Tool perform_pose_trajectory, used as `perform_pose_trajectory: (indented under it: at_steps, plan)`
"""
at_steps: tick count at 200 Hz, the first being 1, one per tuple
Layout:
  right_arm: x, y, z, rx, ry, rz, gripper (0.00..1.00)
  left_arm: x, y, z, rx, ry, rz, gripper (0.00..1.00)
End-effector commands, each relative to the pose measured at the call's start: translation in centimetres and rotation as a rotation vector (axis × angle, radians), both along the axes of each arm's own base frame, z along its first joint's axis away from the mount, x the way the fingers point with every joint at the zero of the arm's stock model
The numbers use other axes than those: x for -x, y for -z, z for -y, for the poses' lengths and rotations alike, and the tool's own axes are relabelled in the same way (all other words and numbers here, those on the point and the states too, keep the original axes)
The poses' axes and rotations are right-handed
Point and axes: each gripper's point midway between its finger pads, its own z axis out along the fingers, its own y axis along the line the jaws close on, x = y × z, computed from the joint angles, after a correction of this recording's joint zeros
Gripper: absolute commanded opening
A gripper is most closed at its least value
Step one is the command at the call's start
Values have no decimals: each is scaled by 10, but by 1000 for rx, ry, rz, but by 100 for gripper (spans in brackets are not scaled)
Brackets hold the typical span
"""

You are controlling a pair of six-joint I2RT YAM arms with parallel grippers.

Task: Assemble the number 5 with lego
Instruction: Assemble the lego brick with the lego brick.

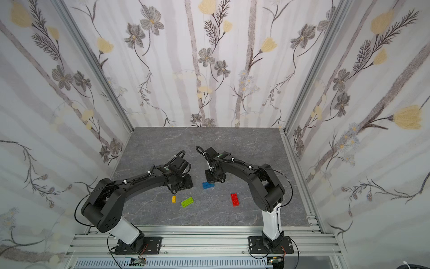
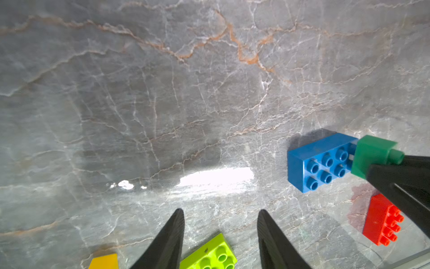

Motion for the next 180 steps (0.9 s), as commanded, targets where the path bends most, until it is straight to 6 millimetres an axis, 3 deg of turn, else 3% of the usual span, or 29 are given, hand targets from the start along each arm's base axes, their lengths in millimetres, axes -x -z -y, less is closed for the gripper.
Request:
perform_pose_trajectory:
  at_steps: [1,69,144,180]
  plan:
    - [9,7,6,46,-2,-41,15,-3,-2,-3,-6,-24,21,52]
    - [17,13,18,153,-9,-62,15,-1,0,-5,-12,-25,15,52]
    - [18,4,19,159,-16,-46,15,-1,1,-4,-8,-27,13,51]
    - [20,16,19,174,-19,-75,15,-2,1,-4,-4,-30,15,51]
